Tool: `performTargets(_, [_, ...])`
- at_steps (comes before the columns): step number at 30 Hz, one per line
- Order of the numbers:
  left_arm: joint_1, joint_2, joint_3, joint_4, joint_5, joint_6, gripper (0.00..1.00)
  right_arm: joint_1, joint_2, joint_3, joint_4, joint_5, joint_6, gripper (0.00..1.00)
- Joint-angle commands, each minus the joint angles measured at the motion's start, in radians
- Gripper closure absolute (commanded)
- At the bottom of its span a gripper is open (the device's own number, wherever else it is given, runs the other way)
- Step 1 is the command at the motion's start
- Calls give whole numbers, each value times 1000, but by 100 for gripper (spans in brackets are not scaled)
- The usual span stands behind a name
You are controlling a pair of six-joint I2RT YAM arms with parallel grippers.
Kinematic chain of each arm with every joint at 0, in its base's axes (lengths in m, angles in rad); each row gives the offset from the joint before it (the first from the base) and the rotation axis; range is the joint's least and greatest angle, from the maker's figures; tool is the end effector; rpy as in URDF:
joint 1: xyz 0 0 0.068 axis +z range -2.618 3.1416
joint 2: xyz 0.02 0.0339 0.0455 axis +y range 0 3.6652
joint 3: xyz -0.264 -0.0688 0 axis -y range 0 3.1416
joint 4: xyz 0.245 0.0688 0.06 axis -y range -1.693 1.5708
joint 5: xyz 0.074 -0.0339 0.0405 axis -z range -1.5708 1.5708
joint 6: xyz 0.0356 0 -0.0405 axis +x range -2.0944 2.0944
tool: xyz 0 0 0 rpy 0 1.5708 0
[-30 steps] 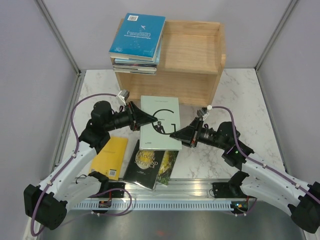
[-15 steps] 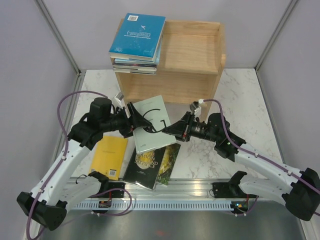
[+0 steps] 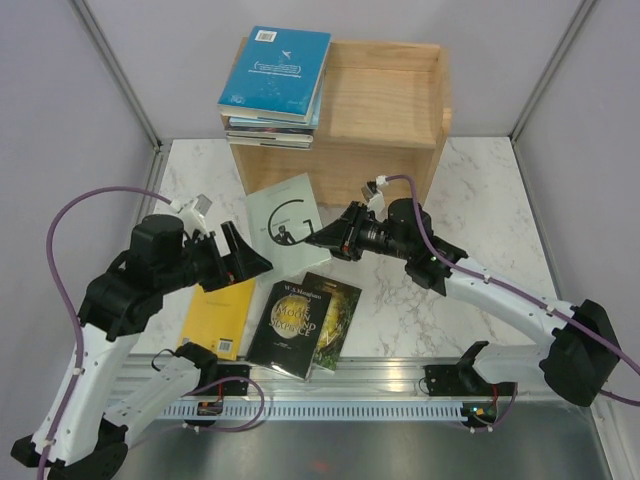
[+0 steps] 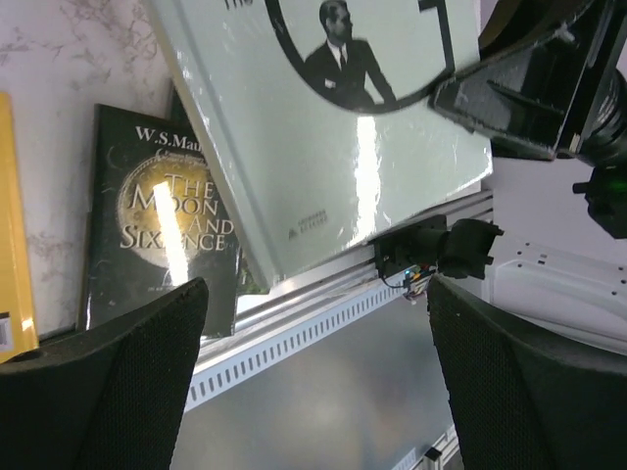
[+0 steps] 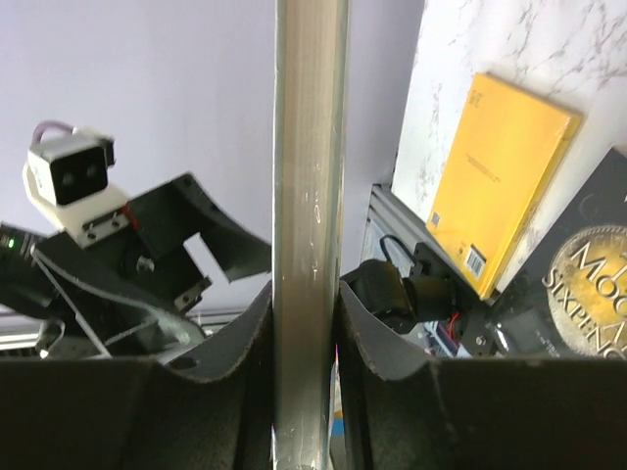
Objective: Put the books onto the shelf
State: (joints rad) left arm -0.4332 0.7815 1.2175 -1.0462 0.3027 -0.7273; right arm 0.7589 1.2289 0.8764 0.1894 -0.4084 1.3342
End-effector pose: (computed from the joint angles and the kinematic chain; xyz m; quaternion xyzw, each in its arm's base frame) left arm 0.1025 -0.0591 0.3954 -0.0595 0.8775 -0.3622 0.3087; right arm 0.1988 0.2080 0.3166 0.0859 0.7531 0.6260 0.1834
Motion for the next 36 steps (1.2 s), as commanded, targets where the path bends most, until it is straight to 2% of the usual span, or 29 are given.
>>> performTargets(1, [4, -25, 51, -121, -80, 74, 6, -3, 3, 110, 139, 51, -23, 100])
performTargets(8, [4, -56, 80, -192, -109, 97, 4, -41, -6, 122, 144, 169, -15, 100])
performTargets(12, [4, -59, 91, -204, -119, 103, 4, -69, -37, 121, 90, 233, -24, 100])
performTargets(16, [4, -50, 94, -202, -116, 104, 4, -75, 4, 133, 100, 264, -3, 100])
performTargets(21, [4, -42, 99, -198, -103, 106, 3, -76, 119, 188, 131, 293, 7, 100])
performTargets(29, [4, -51, 77, -196, -88, 106, 3, -89, 328, 374, 131, 326, 10, 100])
performTargets(35, [4, -53, 65, -195, -85, 112, 3, -104, 449, 467, 128, 295, 17, 100])
performTargets(36, [4, -50, 66, -195, -85, 115, 3, -107, 460, 475, 128, 287, 17, 89])
